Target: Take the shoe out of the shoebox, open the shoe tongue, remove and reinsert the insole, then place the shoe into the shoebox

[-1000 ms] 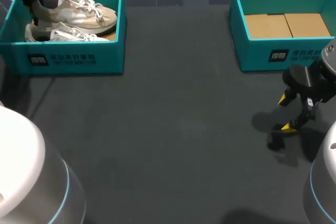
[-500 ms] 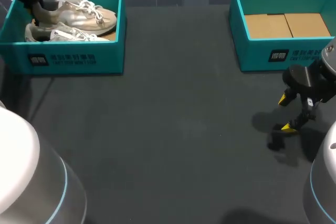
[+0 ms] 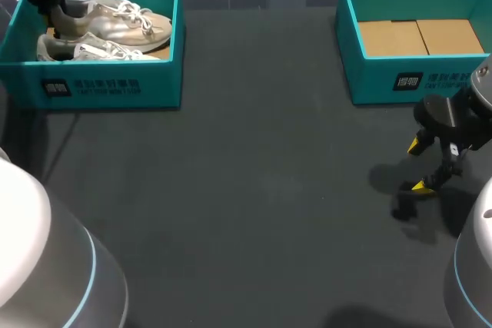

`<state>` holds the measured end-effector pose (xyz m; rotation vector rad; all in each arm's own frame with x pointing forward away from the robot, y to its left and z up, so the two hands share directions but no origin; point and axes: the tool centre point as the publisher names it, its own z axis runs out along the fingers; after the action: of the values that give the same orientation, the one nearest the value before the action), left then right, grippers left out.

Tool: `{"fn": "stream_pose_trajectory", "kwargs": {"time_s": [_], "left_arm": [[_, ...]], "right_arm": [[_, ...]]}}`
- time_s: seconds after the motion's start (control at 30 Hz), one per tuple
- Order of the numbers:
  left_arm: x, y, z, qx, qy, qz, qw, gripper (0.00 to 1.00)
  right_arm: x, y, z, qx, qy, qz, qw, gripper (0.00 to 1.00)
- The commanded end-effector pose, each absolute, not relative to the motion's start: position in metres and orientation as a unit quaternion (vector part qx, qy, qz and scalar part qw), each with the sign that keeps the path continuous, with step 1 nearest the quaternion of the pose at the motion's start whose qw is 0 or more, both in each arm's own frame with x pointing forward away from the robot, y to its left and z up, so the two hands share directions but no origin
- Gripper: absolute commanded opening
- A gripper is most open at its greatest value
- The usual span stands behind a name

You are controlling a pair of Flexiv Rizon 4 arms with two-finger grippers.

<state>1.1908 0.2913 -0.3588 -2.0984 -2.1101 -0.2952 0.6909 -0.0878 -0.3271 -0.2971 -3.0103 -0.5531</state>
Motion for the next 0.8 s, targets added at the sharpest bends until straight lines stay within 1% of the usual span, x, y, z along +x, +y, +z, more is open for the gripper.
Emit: {"fn": "stream_pose_trajectory", "kwargs": {"time_s": [0.03,0.17,0.23,0.43,0.53,0.7,0.8], "left_arm": [[1.1962,0.2904,-0.3618,-0.700,-0.703,-0.097,0.078,0.08],[1.1967,0.2906,-0.3633,-0.700,-0.703,-0.096,0.079,0.13],[1.1968,0.2909,-0.3638,-0.700,-0.704,-0.095,0.079,0.20],[1.1970,0.2915,-0.3633,-0.699,-0.705,-0.091,0.076,0.31],[1.1971,0.2917,-0.3623,-0.699,-0.705,-0.090,0.076,0.40],[1.1979,0.2916,-0.3597,-0.699,-0.706,-0.087,0.074,0.42],[1.1980,0.2907,-0.3559,-0.700,-0.706,-0.083,0.070,0.46]], "right_arm": [[0.6898,-0.0876,-0.3273,-0.097,-0.979,-0.179,0.032,1.00],[0.6898,-0.0876,-0.3273,-0.097,-0.979,-0.179,0.032,1.00],[0.6898,-0.0876,-0.3273,-0.097,-0.979,-0.179,0.032,1.00],[0.6898,-0.0876,-0.3273,-0.097,-0.979,-0.179,0.032,1.00],[0.6898,-0.0876,-0.3273,-0.097,-0.979,-0.179,0.032,1.00],[0.6898,-0.0876,-0.3273,-0.097,-0.979,-0.179,0.032,1.00],[0.6898,-0.0876,-0.3273,-0.097,-0.979,-0.179,0.032,1.00]]}}
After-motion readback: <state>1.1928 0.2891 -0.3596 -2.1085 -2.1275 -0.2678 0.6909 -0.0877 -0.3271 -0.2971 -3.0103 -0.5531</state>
